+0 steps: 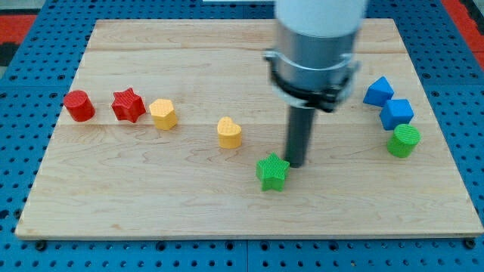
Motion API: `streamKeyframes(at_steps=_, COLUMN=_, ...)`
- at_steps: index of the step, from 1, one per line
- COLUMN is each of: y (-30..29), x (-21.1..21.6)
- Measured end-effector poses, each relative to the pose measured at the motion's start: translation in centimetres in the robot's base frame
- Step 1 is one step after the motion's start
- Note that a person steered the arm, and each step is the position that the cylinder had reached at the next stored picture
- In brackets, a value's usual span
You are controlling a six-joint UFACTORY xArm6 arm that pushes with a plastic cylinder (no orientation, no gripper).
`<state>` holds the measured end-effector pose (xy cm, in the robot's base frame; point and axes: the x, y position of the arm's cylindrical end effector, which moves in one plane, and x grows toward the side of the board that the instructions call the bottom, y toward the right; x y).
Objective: Place green circle to the bottom right of green star
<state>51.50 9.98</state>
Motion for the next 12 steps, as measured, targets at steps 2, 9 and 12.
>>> streamKeyframes(at_steps=2, y=-0.3, x=1.7)
streamKeyframes(at_steps=9, y=17.9, x=0.6)
streamKeyframes(at_steps=12, y=13.9, x=-5.4)
